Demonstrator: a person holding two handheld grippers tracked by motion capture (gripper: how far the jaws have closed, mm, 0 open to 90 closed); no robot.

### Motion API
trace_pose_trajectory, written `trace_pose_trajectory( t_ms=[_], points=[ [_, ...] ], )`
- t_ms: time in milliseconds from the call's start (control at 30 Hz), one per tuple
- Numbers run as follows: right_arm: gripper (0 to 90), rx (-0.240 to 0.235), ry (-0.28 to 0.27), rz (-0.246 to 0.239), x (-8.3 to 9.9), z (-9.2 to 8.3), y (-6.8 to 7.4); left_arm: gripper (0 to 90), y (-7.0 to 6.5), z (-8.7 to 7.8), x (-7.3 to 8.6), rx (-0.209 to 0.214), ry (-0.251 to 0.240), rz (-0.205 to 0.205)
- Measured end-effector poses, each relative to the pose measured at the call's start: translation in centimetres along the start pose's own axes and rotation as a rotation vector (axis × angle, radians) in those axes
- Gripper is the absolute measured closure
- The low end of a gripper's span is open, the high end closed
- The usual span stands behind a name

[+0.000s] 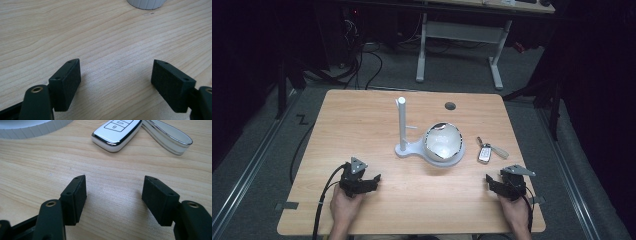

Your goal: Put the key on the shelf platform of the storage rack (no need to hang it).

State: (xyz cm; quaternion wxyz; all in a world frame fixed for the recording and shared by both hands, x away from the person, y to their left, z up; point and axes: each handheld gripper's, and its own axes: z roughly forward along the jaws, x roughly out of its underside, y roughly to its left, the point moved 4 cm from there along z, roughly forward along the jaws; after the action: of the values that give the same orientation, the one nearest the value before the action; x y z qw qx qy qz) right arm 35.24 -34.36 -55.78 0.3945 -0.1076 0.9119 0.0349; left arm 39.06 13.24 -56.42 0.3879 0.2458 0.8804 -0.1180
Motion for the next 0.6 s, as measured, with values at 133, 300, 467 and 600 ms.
trace_pose_trajectory(
  t_ms=[133,300,467,600],
  points=[
    [36.5,-0.014,0.000,-0.014,0.1,-0.2,0.1,24.2,0.0,0.0,0.0,-0.001,0.000,0.000],
    [37.2,-0.014,0.006,-0.012,0.2,-0.3,0.2,24.1,0.0,0.0,0.0,-0.001,0.000,0.000],
    [38.1,-0.036,0.004,-0.005,0.3,-0.5,0.6,24.0,0.0,0.0,0.0,-0.001,0.000,0.000],
    [38.7,-0.067,-0.001,0.019,0.4,-1.0,1.0,24.1,0.0,0.0,0.0,-0.001,0.000,0.000]
  ],
)
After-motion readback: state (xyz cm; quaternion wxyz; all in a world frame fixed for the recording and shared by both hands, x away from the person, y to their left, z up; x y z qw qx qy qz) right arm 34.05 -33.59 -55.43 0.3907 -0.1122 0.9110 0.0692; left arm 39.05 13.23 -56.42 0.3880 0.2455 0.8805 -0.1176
